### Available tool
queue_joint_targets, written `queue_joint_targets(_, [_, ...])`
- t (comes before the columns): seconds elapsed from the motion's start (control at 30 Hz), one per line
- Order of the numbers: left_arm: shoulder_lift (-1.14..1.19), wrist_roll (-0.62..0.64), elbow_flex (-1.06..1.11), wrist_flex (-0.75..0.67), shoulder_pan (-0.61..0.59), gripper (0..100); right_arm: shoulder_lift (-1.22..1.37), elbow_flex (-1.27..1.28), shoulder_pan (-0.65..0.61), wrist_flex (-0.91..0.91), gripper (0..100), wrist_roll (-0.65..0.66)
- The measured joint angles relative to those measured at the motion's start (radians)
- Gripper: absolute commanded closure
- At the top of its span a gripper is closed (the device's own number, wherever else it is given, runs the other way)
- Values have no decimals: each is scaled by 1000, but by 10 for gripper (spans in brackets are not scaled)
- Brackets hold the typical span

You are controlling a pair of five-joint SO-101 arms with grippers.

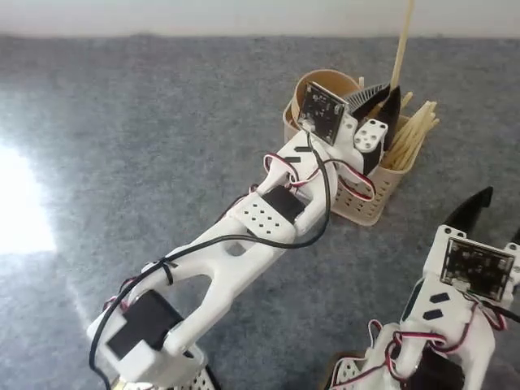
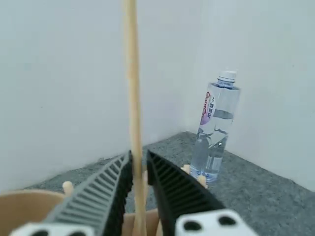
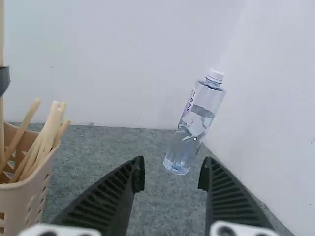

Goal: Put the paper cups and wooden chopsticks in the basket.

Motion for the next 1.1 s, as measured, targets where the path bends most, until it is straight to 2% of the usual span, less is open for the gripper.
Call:
queue_joint_targets(0.1, [-14, -40, 44, -2, 6, 712, 0, 0, 0, 0, 809, 0])
queue_joint_targets(0.3, [-107, -51, 129, -5, 37, 766, 0, 0, 0, 0, 809, 0])
queue_joint_targets(0.47, [-144, -51, 133, -2, 32, 772, 0, 0, 0, 0, 809, 0])
queue_joint_targets(0.73, [-210, -51, 135, 143, 8, 770, 0, 0, 0, 0, 809, 0])
queue_joint_targets(0.83, [-365, -58, 133, 279, -35, 769, 0, 0, 0, 0, 809, 0])
queue_joint_targets(0.97, [-624, -129, 75, 603, -78, 769, 6, -5, 0, 9, 809, 0])
queue_joint_targets(1.1, [-850, -155, 5, 879, -210, 769, 98, -97, -49, 55, 809, 0])
